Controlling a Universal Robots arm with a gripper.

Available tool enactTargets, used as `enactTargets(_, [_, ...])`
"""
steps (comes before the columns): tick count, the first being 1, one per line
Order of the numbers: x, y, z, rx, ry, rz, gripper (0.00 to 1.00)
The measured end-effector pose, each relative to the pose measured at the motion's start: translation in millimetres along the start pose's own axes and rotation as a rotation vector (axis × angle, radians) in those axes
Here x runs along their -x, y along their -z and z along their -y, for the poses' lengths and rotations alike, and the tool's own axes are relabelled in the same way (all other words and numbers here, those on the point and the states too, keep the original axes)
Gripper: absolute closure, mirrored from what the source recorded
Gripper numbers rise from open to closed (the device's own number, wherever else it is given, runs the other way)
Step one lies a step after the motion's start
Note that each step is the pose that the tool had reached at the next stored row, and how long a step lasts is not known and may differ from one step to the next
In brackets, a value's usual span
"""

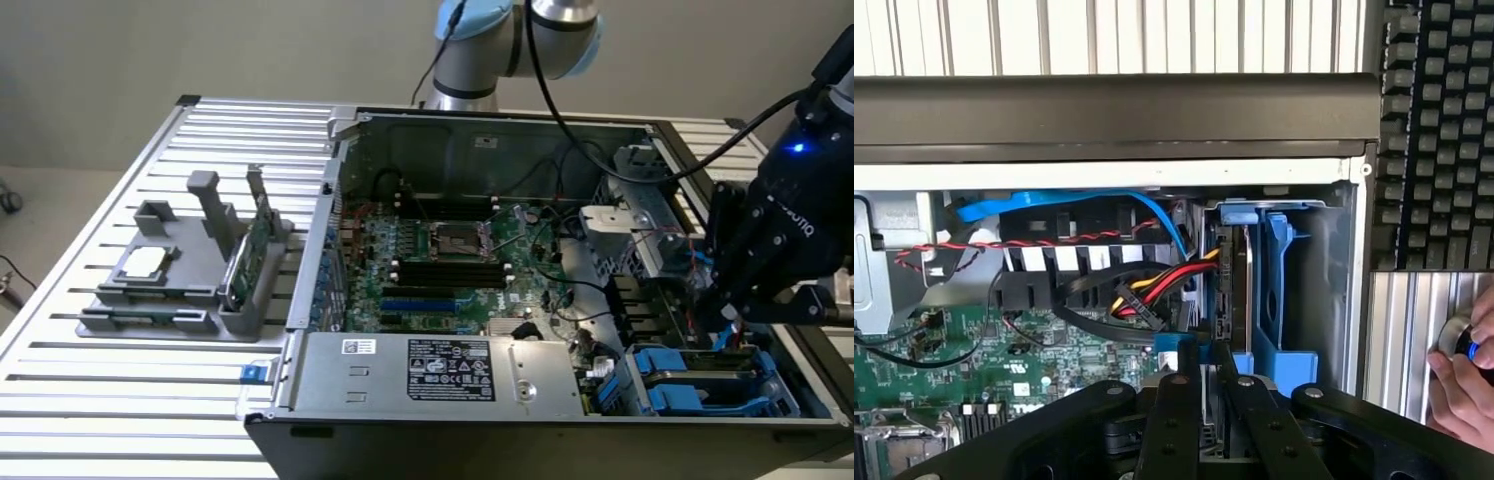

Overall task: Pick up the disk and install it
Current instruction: 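Insert the second disk wire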

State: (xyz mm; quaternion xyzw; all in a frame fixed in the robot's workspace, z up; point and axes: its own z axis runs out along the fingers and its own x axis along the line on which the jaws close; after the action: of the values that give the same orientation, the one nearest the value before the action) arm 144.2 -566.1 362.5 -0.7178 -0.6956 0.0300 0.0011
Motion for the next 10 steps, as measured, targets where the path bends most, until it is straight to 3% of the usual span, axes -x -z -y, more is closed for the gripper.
enactTargets(10, [15.1, -7.8, -1.2, -0.0011, 0.002, -0.0375, 0.84])
